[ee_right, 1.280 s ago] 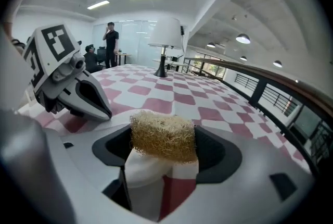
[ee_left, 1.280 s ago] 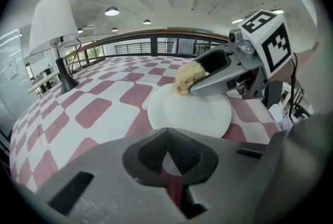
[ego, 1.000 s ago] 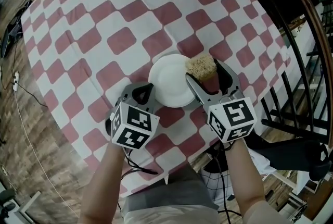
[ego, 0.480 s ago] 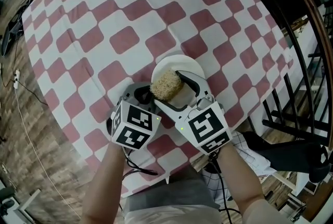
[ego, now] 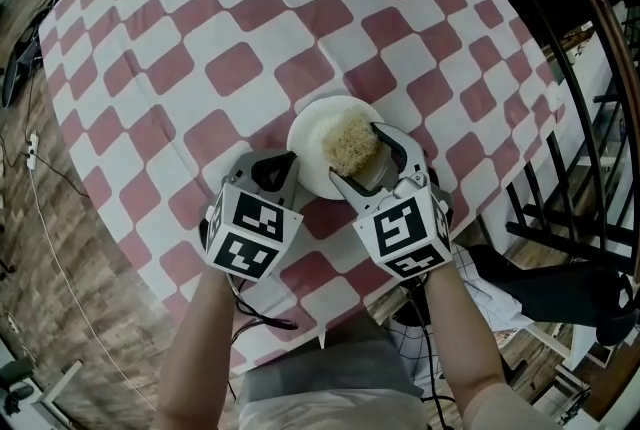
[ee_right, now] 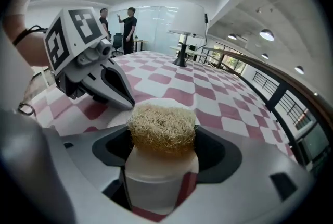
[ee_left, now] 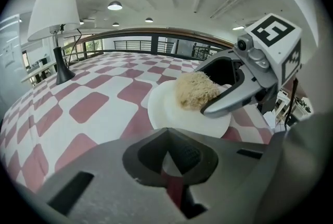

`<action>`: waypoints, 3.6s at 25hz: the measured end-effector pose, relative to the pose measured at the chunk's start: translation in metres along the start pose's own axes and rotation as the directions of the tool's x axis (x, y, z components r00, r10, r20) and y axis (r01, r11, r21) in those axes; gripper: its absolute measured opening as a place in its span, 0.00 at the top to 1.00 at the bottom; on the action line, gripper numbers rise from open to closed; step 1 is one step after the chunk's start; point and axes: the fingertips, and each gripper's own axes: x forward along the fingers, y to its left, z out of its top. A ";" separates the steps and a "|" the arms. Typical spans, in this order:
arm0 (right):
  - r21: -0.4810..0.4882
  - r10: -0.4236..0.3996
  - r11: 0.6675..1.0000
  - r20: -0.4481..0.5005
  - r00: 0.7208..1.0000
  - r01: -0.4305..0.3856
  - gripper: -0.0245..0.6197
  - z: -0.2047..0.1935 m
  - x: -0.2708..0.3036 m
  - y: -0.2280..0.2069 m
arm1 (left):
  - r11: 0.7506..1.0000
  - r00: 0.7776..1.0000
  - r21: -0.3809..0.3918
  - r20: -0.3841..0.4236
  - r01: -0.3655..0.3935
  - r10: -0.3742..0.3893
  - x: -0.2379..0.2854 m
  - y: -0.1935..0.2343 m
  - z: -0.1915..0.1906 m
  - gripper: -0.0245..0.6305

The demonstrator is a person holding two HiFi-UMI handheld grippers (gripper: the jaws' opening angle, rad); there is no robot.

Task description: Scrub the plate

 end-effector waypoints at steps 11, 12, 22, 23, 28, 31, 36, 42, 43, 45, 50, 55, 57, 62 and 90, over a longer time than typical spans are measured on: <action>0.207 -0.063 0.978 0.185 0.981 0.024 0.40 0.019 -0.055 -0.031 | 1.000 1.000 0.016 0.004 0.005 -0.005 -0.001 0.000 0.003 0.94; 0.182 -0.038 0.983 0.218 0.975 -0.002 0.40 0.031 -0.059 -0.021 | 1.000 1.000 0.016 0.004 0.006 -0.006 -0.002 0.001 0.003 0.94; -0.029 0.054 0.998 -0.017 0.998 -0.054 0.40 0.003 -0.012 0.060 | 1.000 1.000 0.030 0.009 -0.003 0.003 -0.002 0.000 0.003 0.94; -0.041 0.041 0.998 -0.029 0.999 -0.042 0.40 -0.002 -0.010 0.060 | 1.000 1.000 0.030 0.009 -0.002 0.002 -0.002 -0.001 0.003 0.94; -0.057 0.021 0.998 -0.050 0.999 -0.024 0.41 -0.017 -0.015 0.051 | 0.999 1.000 0.034 0.007 0.004 -0.004 -0.001 -0.001 0.003 0.94; -0.027 0.016 0.999 -0.054 0.998 -0.018 0.41 -0.024 -0.024 0.040 | 0.999 1.000 0.035 0.008 0.001 -0.001 -0.001 -0.001 0.002 0.94; 0.058 -0.037 0.997 -0.072 0.997 0.041 0.41 -0.042 -0.038 0.009 | 0.999 1.000 0.035 0.008 0.006 -0.006 -0.001 -0.001 0.003 0.94; 0.255 -0.136 0.955 -0.079 0.988 0.152 0.41 -0.073 -0.071 -0.028 | 0.998 1.000 0.067 0.011 0.006 -0.007 -0.002 -0.005 0.000 0.94; 0.296 -0.146 0.942 -0.066 0.987 0.159 0.41 -0.075 -0.078 -0.032 | 0.996 1.000 0.091 0.016 0.013 -0.015 -0.003 -0.008 -0.001 0.94; 0.341 -0.170 0.923 -0.052 0.984 0.178 0.41 -0.076 -0.093 -0.038 | 0.992 0.999 0.120 0.030 0.030 -0.034 -0.007 -0.017 -0.001 0.94; 0.344 -0.221 0.913 -0.036 0.975 0.220 0.41 -0.072 -0.127 -0.041 | 0.991 0.997 0.136 0.075 -0.019 0.009 -0.033 -0.026 0.014 0.94; 0.362 -0.231 0.910 0.040 0.972 0.202 0.41 -0.046 -0.162 -0.035 | 0.983 0.996 0.176 0.084 -0.043 0.028 -0.073 -0.044 0.030 0.94; 0.357 -0.233 0.914 0.075 0.970 0.192 0.41 -0.031 -0.173 -0.033 | 0.975 0.996 0.214 0.087 -0.053 0.035 -0.087 -0.051 0.035 0.94; 0.338 -0.260 0.921 0.160 0.952 0.195 0.41 0.011 -0.204 -0.036 | 0.968 0.983 0.227 0.171 -0.105 0.067 -0.125 -0.058 0.066 0.94; 0.286 -0.390 0.920 0.611 0.689 0.267 0.41 0.193 -0.428 0.008 | 0.893 0.714 0.255 0.693 -0.370 0.098 -0.390 -0.167 0.204 0.94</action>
